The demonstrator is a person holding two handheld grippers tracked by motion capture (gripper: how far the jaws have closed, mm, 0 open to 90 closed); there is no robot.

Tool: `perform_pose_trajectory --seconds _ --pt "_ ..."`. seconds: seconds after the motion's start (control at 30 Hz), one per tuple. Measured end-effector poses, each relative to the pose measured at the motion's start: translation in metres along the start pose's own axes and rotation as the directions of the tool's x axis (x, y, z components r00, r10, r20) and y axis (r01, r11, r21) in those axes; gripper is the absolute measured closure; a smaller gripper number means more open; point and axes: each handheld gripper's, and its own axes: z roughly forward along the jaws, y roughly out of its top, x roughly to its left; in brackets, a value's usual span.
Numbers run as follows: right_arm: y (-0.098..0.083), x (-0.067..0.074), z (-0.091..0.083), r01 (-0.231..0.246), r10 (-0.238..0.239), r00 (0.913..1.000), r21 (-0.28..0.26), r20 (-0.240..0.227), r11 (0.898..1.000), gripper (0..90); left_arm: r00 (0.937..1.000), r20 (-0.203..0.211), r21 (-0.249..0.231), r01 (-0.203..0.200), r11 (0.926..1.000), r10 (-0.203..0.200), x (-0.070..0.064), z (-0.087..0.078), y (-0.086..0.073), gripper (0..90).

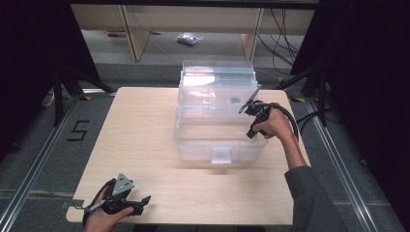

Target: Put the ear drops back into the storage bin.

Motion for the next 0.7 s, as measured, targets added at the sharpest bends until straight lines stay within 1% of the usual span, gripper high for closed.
perform_pose_trajectory --seconds 0.03,0.07,0.13,0.17,0.23,0.27,0.3,0.33,0.37,0.4,0.43,0.47,0.5,0.53,0.57,0.6,0.63,0.67,0.7 --pt "0.000 0.000 0.000 0.000 0.000 1.0000 0.000 0.000 1.000 60.2 1.0000 0.000 0.000 0.000 1.0000 0.000 0.000 0.000 0.000 15.1" --pt "0.000 -0.001 0.002 -0.001 0.001 1.0000 0.000 -0.010 1.000 60.2 1.0000 0.000 0.000 0.000 1.0000 0.000 0.000 0.000 0.000 15.1" --pt "0.000 -0.003 0.005 0.008 -0.008 1.0000 0.001 -0.002 1.000 60.2 1.0000 0.000 0.000 -0.001 1.0000 0.001 0.000 0.000 0.000 15.1" --pt "0.000 -0.002 0.007 -0.009 0.009 0.9999 0.006 -0.007 1.000 60.2 1.0000 0.000 0.000 0.000 1.0000 0.000 0.000 0.000 0.000 15.1" --pt "-0.001 -0.003 0.011 -0.017 0.017 0.9997 0.008 -0.015 1.000 60.2 1.0000 0.000 0.000 0.000 1.0000 0.000 0.000 0.000 0.000 15.1" --pt "0.000 -0.002 0.012 -0.038 0.039 0.9992 0.019 -0.012 0.999 60.2 1.0000 0.000 0.000 0.000 1.0000 0.000 0.000 0.000 0.000 15.1" --pt "0.000 -0.003 0.015 -0.031 0.031 0.9994 0.013 -0.017 0.999 60.2 1.0000 0.001 0.000 -0.001 1.0000 0.001 0.000 0.000 0.000 15.1" --pt "0.000 -0.004 0.015 -0.030 0.030 0.9995 0.022 -0.010 0.999 60.2 0.9999 0.002 -0.011 0.010 0.9999 -0.010 -0.001 0.000 0.000 15.1" --pt "0.001 -0.005 0.016 -0.020 0.020 0.9998 0.008 -0.010 1.000 60.2 1.0000 0.001 -0.009 0.008 0.9999 -0.008 -0.001 0.000 0.000 15.1" --pt "0.001 -0.004 0.017 -0.036 0.036 0.9991 0.018 -0.021 0.999 60.2 1.0000 0.002 -0.010 0.008 0.9999 -0.008 -0.001 0.000 0.000 15.1" --pt "0.001 -0.005 0.018 -0.023 0.023 0.9996 0.013 -0.016 1.000 60.2 1.0000 0.001 -0.009 0.010 0.9999 -0.010 -0.001 0.000 0.000 15.1" --pt "0.002 -0.004 0.018 -0.033 0.033 0.9994 0.017 -0.011 0.999 60.2 1.0000 0.000 0.000 -0.002 1.0000 0.002 0.000 0.000 0.000 15.1" --pt "0.003 -0.004 0.019 -0.027 0.027 0.9995 0.016 -0.016 1.000 60.2 1.0000 0.002 -0.010 0.009 0.9999 -0.009 -0.001 0.000 0.000 15.1" --pt "0.003 -0.005 0.020 -0.019 0.020 0.9998 0.013 -0.011 1.000 60.2 1.0000 0.002 -0.010 0.006 0.9999 -0.006 0.000 0.000 0.000 15.1" --pt "0.004 -0.005 0.021 -0.018 0.018 0.9997 0.015 -0.014 1.000 60.2 1.0000 0.002 -0.009 0.007 0.9999 -0.007 -0.001 0.000 0.000 15.1" --pt "0.004 -0.004 0.022 -0.023 0.024 0.9996 0.017 -0.013 1.000 60.2 1.0000 0.002 -0.011 0.008 0.9999 -0.008 -0.001 0.000 0.000 15.1" --pt "0.004 -0.002 0.022 -0.051 0.052 0.9983 0.033 -0.026 0.998 60.2 1.0000 0.001 -0.010 0.007 0.9999 -0.007 0.000 0.000 0.000 15.1" --pt "0.004 -0.004 0.025 -0.034 0.034 0.9992 0.022 -0.021 0.999 60.2 1.0000 0.001 -0.010 0.007 0.9999 -0.007 0.000 0.000 0.000 15.1" --pt "0.004 -0.004 0.027 -0.031 0.031 0.9992 0.023 -0.025 0.999 60.1 1.0000 0.002 -0.009 0.006 0.9999 -0.006 0.000 0.000 0.000 15.1"
